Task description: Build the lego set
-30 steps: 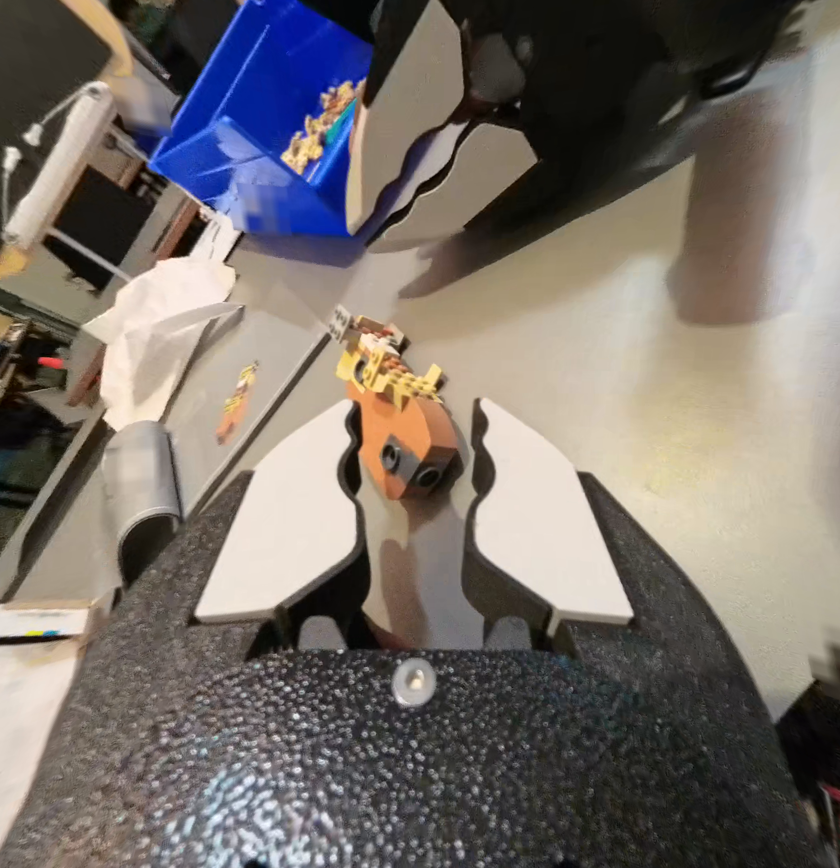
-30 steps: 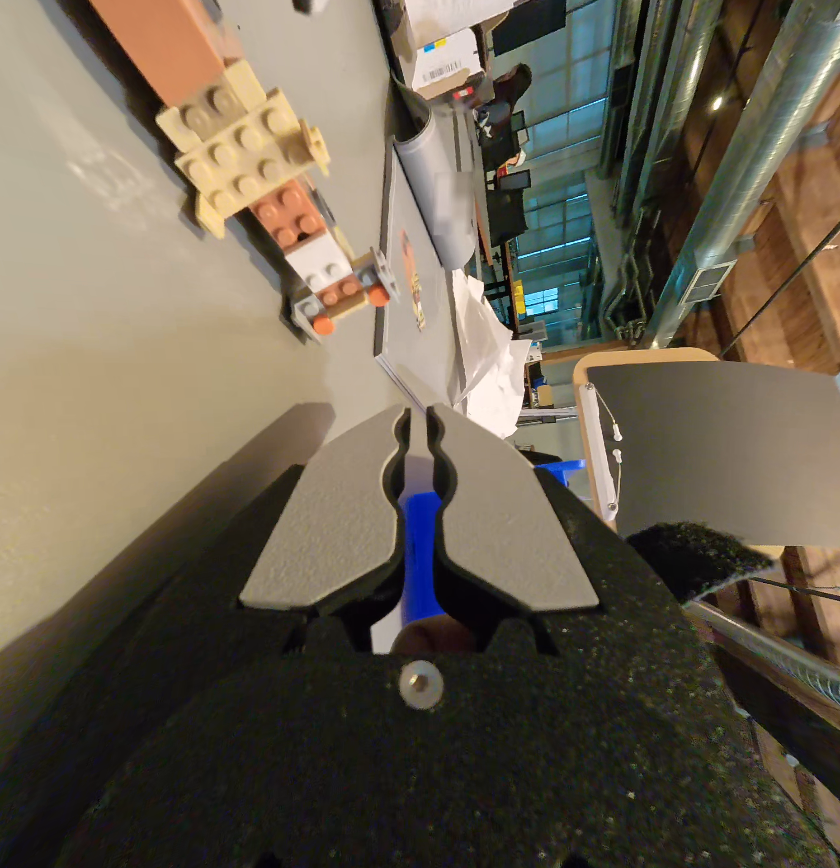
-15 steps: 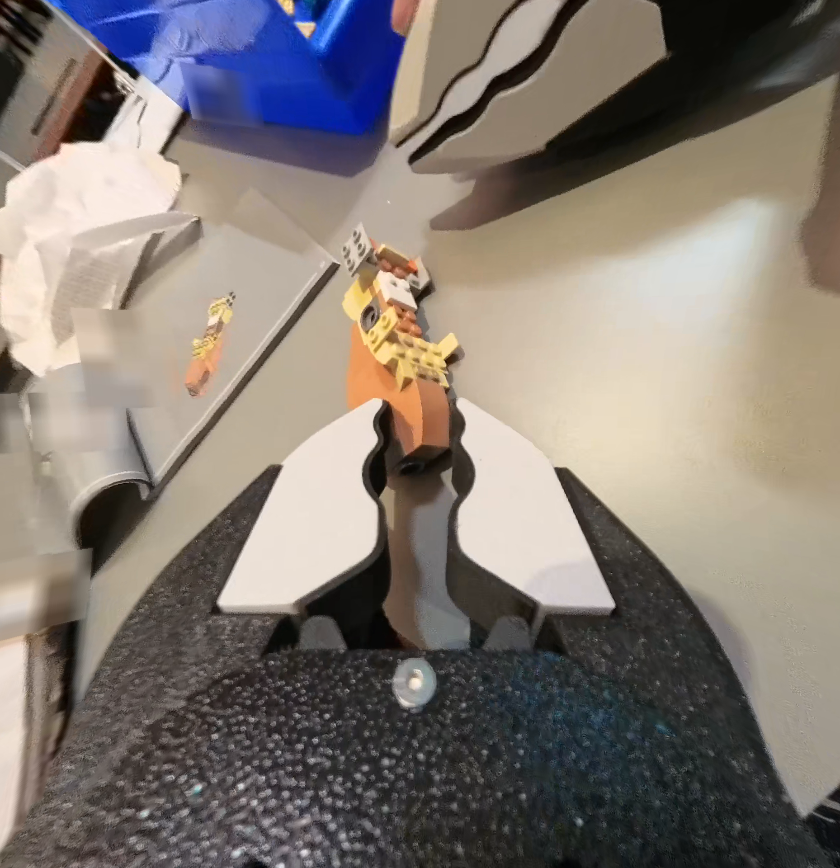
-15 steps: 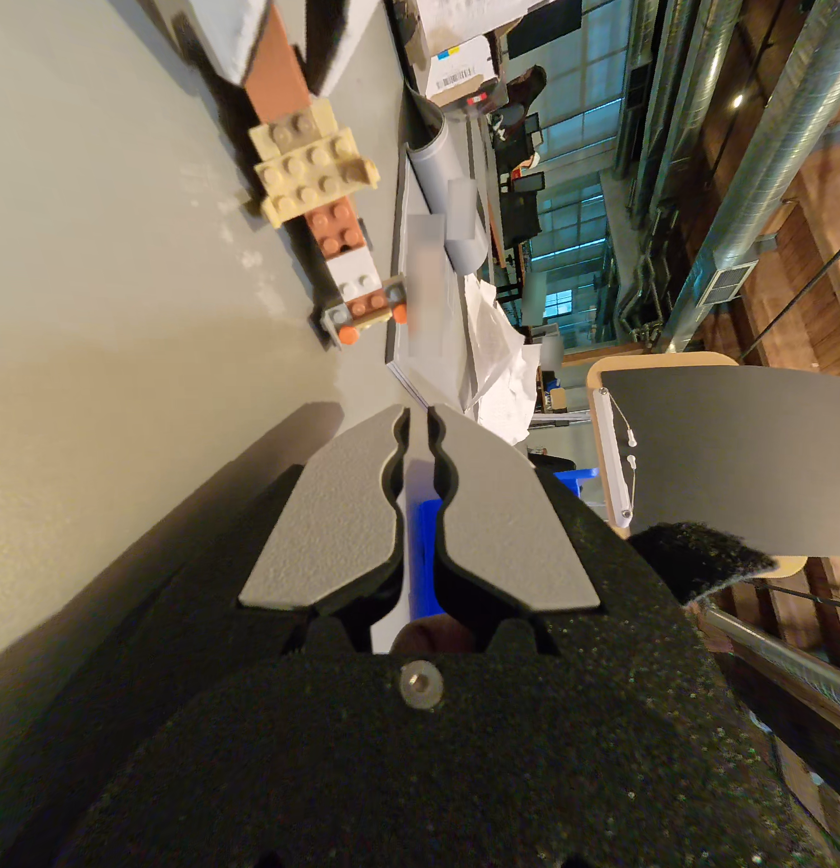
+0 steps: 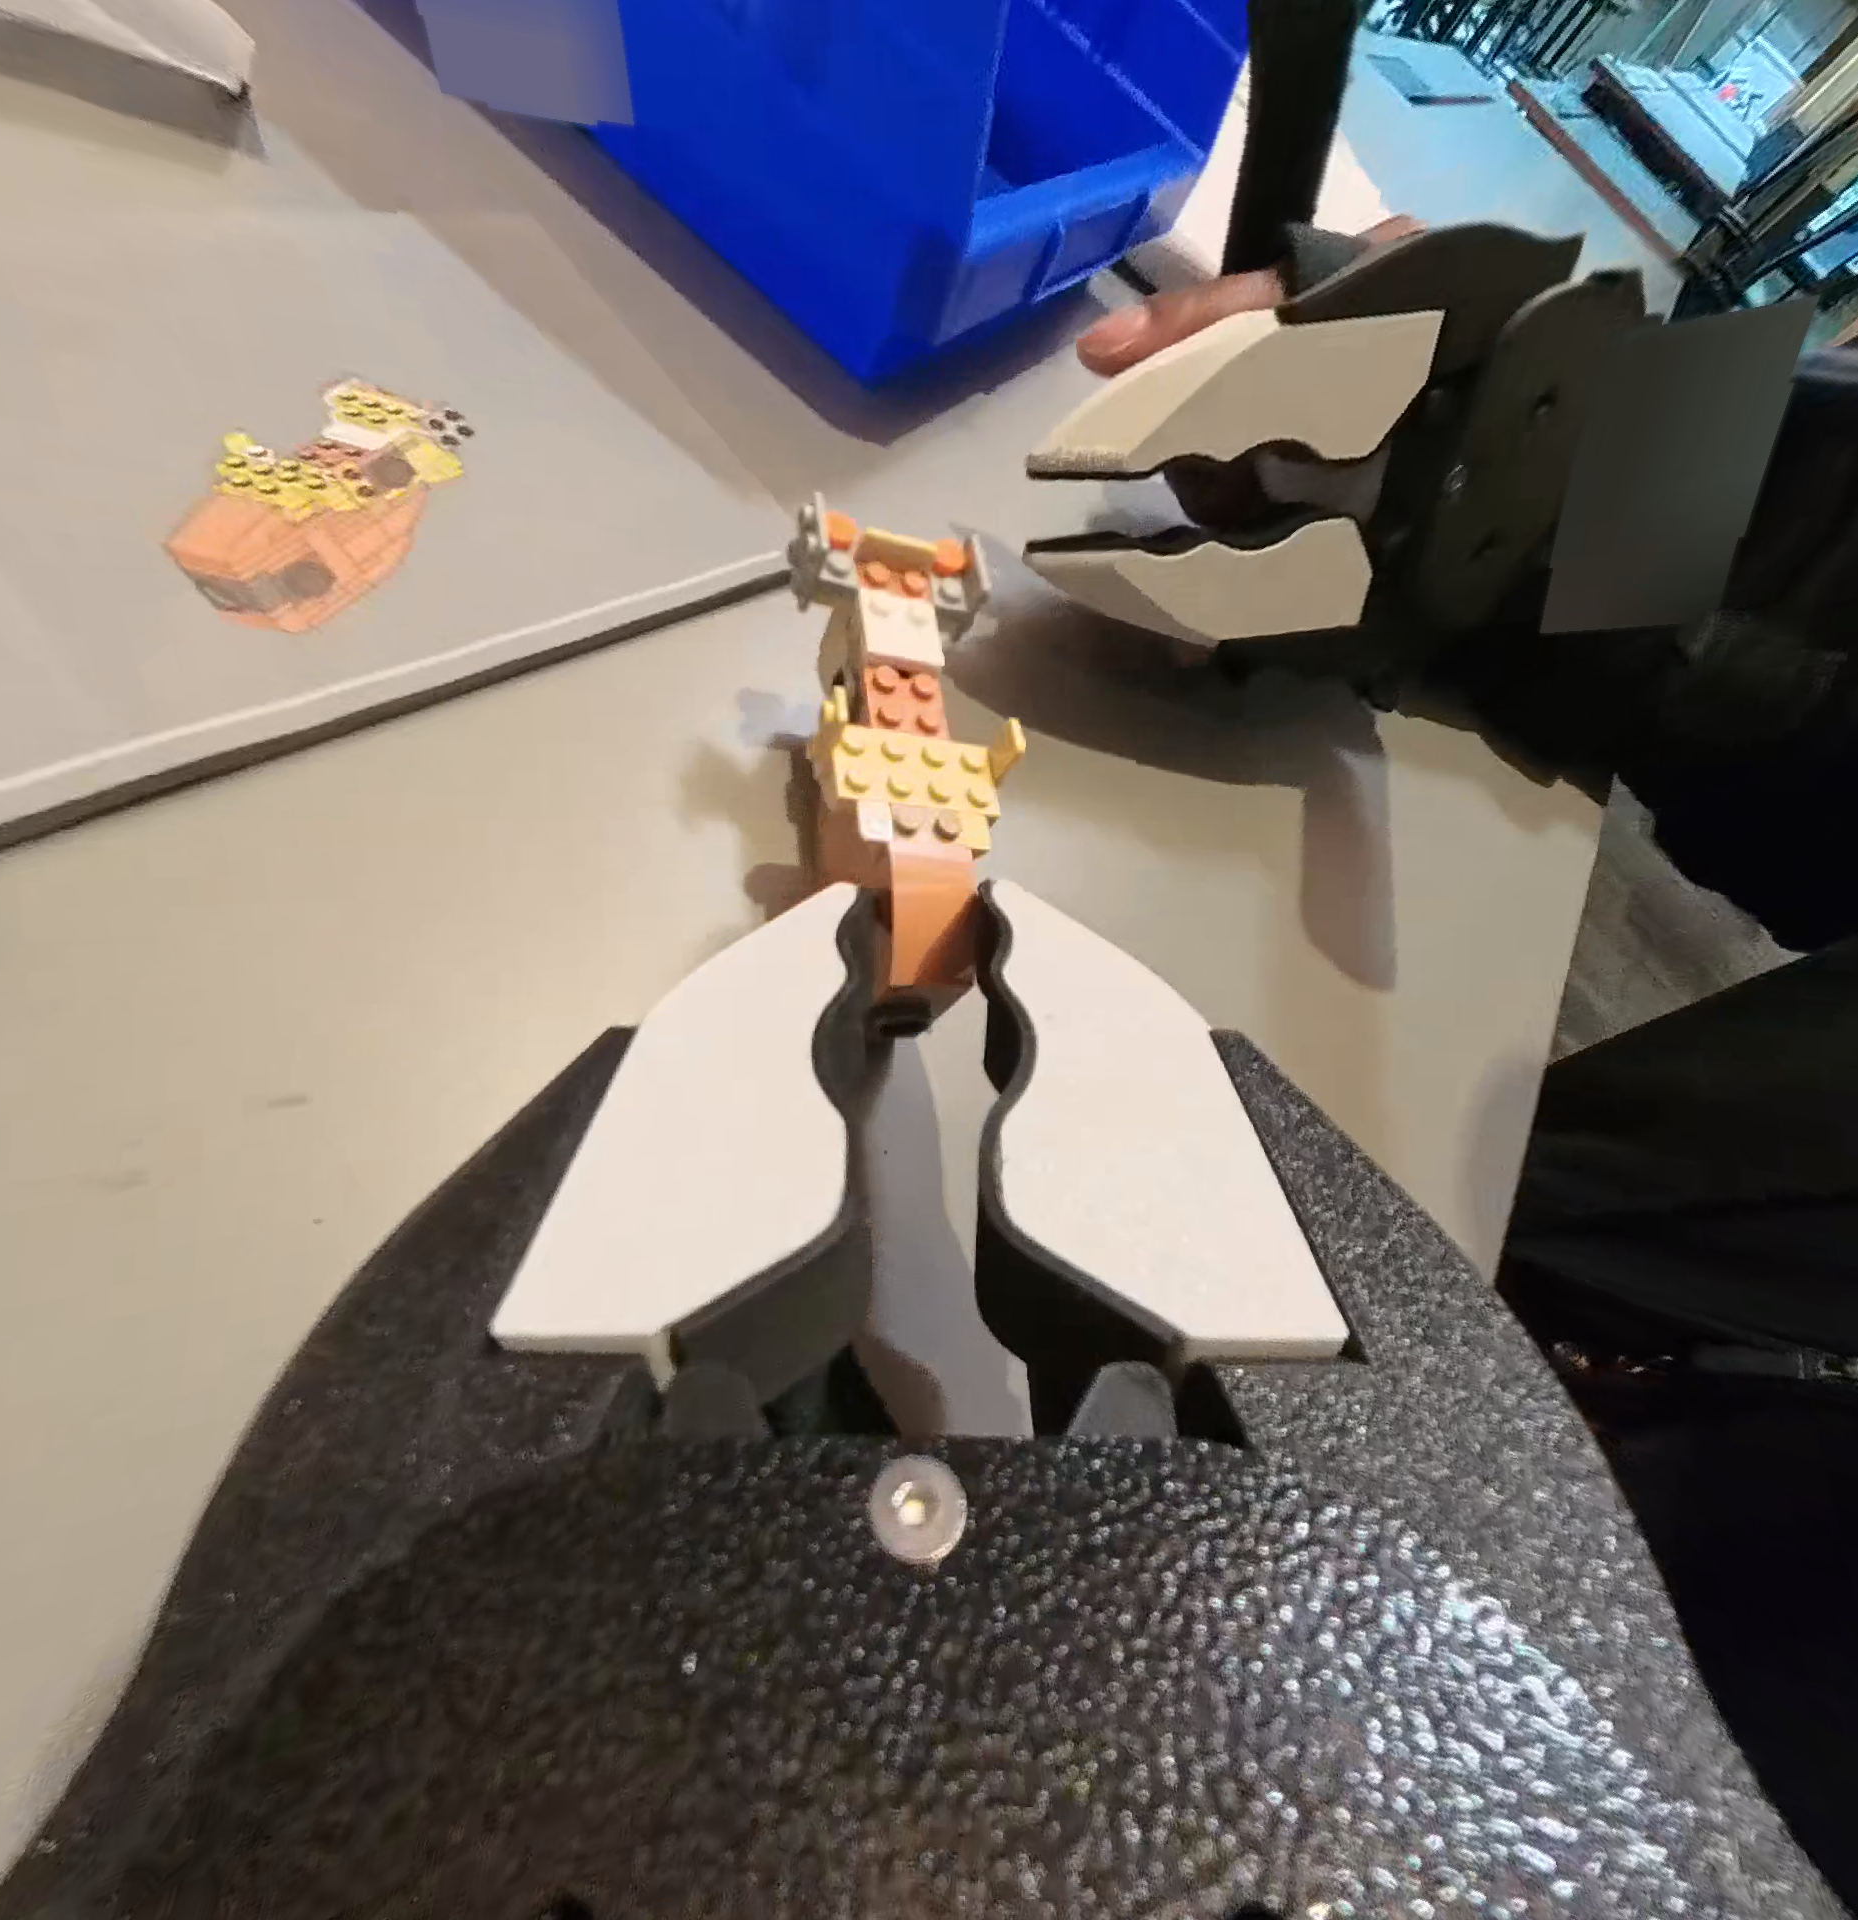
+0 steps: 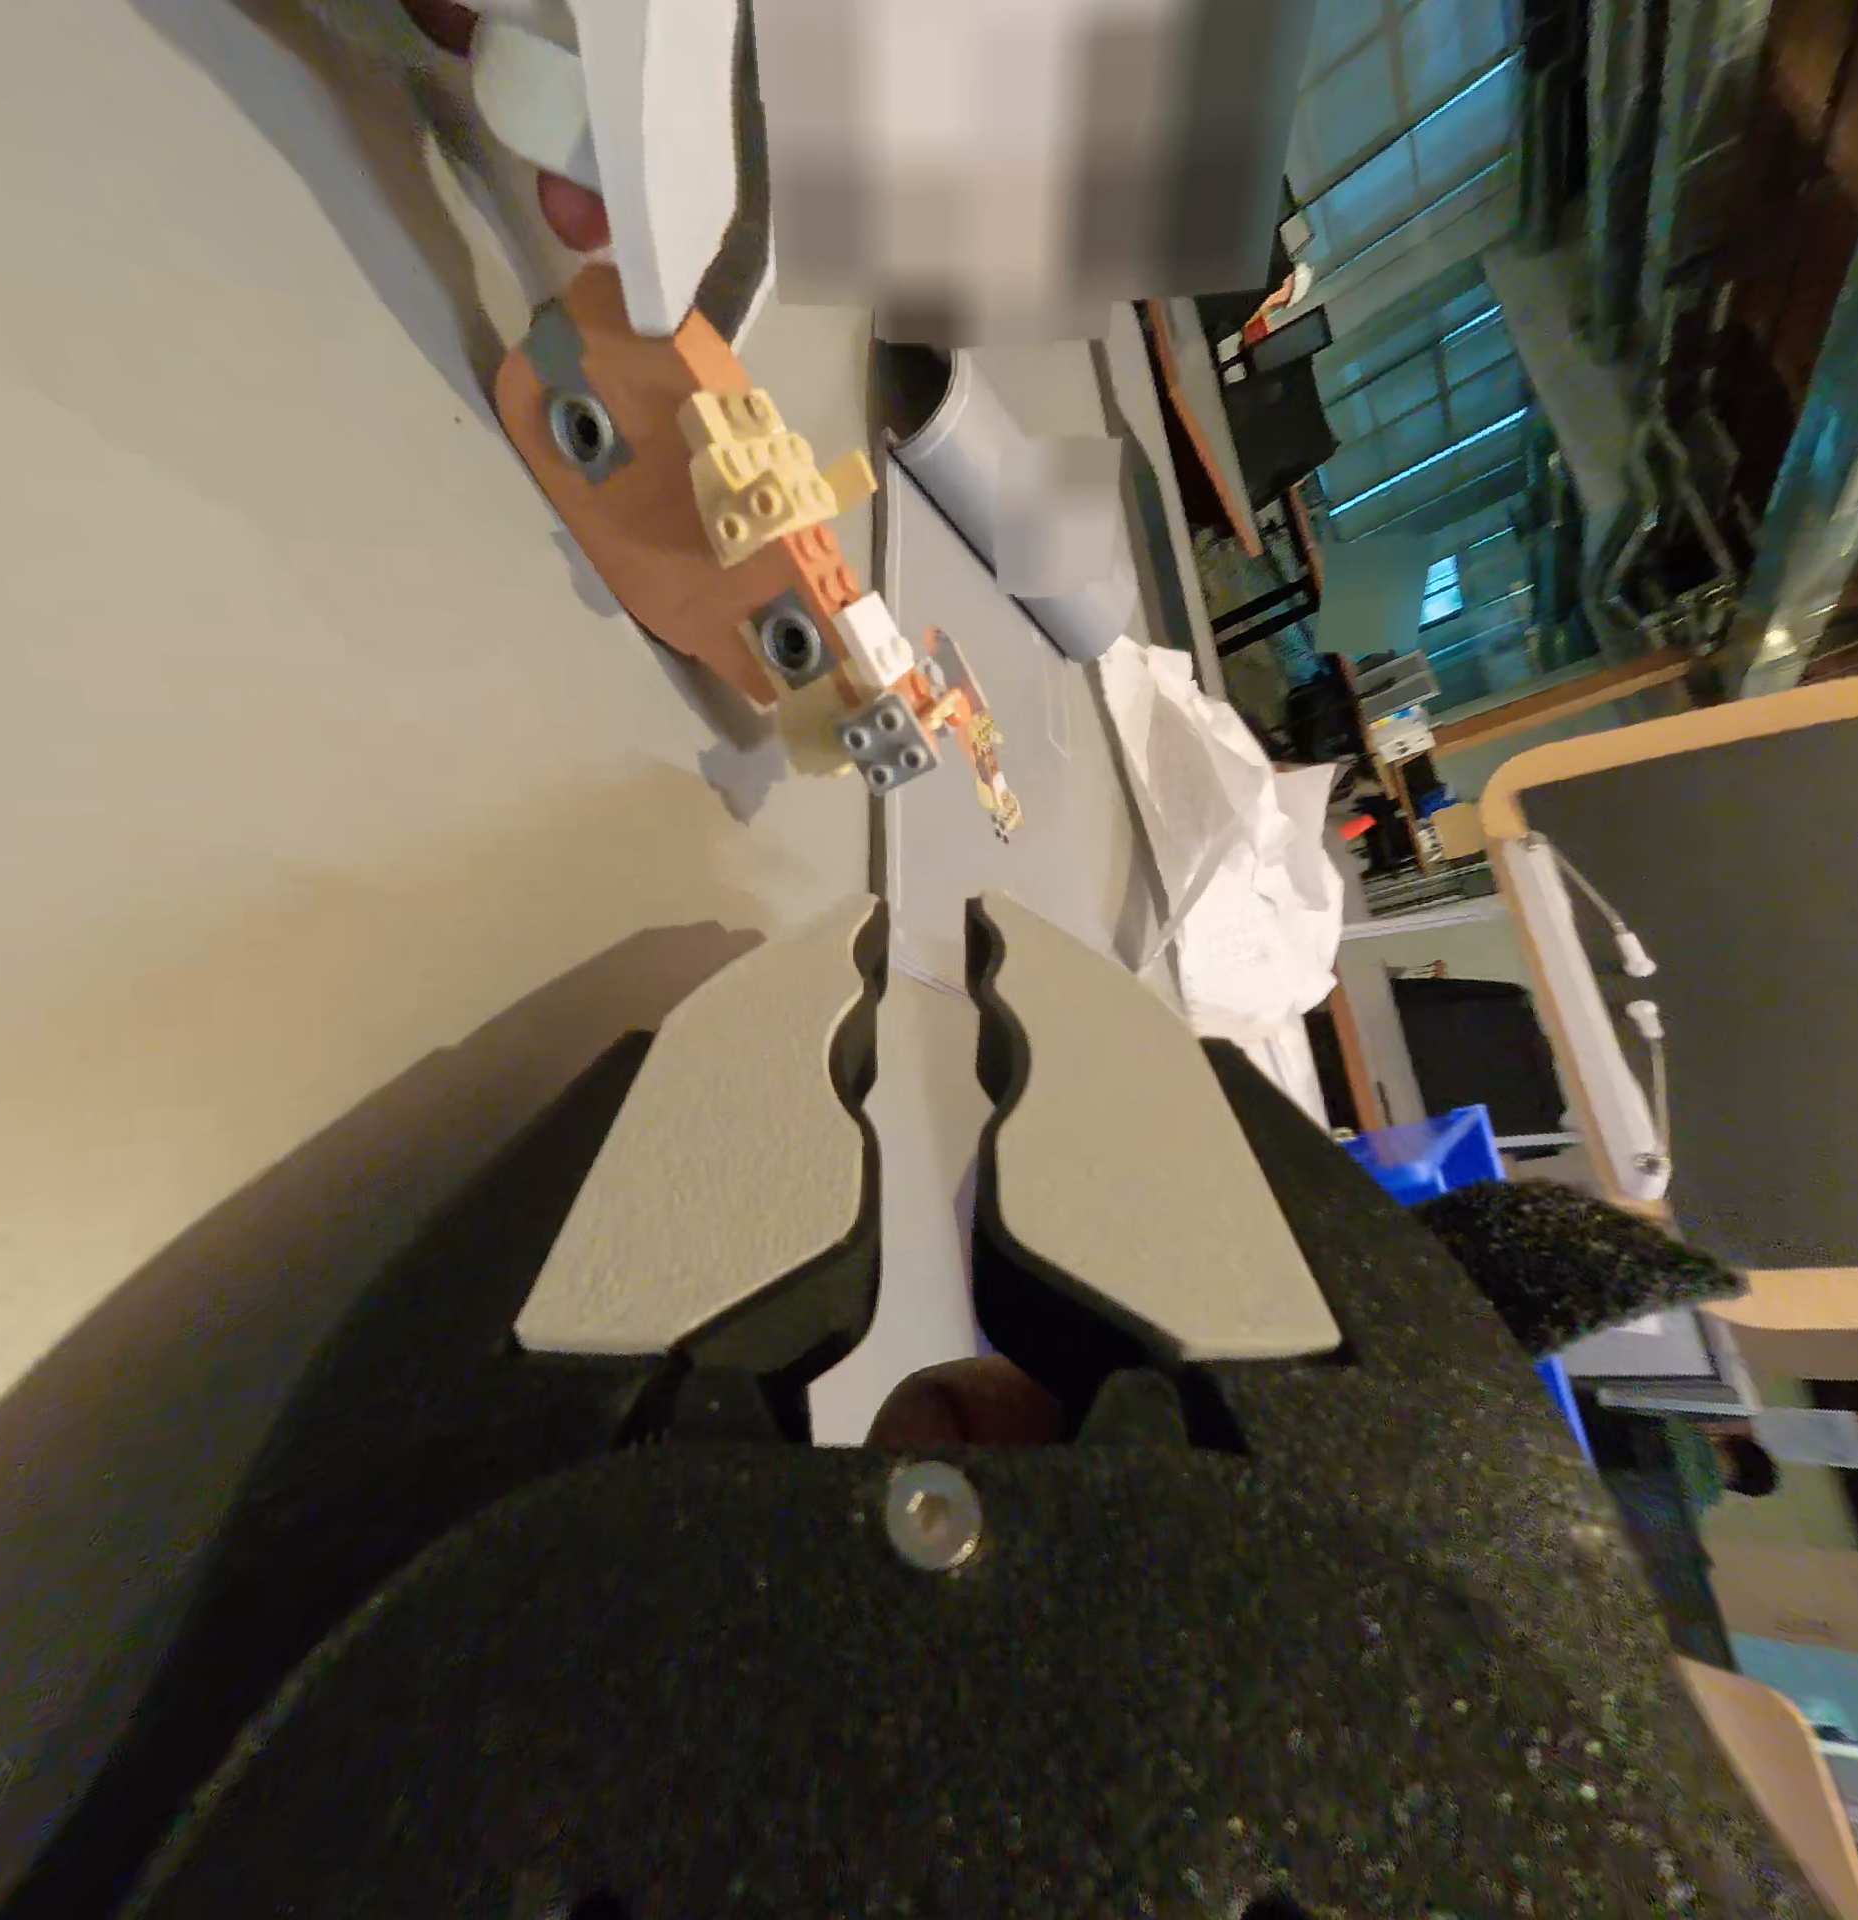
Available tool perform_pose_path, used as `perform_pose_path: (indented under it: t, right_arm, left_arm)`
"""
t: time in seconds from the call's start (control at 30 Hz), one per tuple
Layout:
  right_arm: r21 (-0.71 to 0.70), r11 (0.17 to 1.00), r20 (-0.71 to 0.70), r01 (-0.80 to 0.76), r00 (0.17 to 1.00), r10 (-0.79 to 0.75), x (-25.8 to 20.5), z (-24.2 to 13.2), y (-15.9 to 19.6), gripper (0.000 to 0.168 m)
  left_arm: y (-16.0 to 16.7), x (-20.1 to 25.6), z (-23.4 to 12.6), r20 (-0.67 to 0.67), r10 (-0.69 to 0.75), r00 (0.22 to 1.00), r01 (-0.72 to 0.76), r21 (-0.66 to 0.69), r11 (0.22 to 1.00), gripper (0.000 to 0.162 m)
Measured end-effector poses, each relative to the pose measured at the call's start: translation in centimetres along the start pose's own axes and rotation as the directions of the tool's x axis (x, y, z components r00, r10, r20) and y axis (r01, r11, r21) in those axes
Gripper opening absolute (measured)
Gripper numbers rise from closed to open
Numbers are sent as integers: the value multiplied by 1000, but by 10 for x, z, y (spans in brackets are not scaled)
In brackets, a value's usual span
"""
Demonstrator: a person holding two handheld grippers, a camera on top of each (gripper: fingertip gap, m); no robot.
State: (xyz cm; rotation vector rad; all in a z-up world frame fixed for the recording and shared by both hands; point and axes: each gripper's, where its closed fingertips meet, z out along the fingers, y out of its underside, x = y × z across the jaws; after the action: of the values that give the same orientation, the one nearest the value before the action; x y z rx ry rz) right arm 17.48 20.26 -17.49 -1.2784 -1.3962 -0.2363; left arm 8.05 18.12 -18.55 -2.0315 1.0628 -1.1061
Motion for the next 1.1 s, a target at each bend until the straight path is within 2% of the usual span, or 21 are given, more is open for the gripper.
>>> perform_pose_path:
  t: [0.23, 0.47, 0.73, 0.93, 1.1]
  right_arm:
    - [-62, 998, 44, -1, 999, 3, -7, 18, -3, 16]
    - [-125, 992, 79, -25, 996, 35, -13, 33, -1, 20]
    - [-169, 984, 80, -46, 995, 61, -13, 33, 5, 20]
    - [-201, 978, 76, -52, 995, 68, -11, 25, 16, 20]
    - [-160, 986, 12, -56, 998, 59, -5, 19, 13, 20]
  left_arm:
    - [0, -2, -1, -28, 31, 999, -32, -18, 999, 19]
    - [11, -5, 0, -17, 136, 991, -137, -109, 984, 24]
    - [13, -6, -2, -28, 175, 984, -177, -127, 976, 30]
    - [9, -7, -5, -10, 222, 975, -222, -99, 970, 33]
    - [-17, -12, -17, 68, 360, 931, -363, 45, 931, 32]
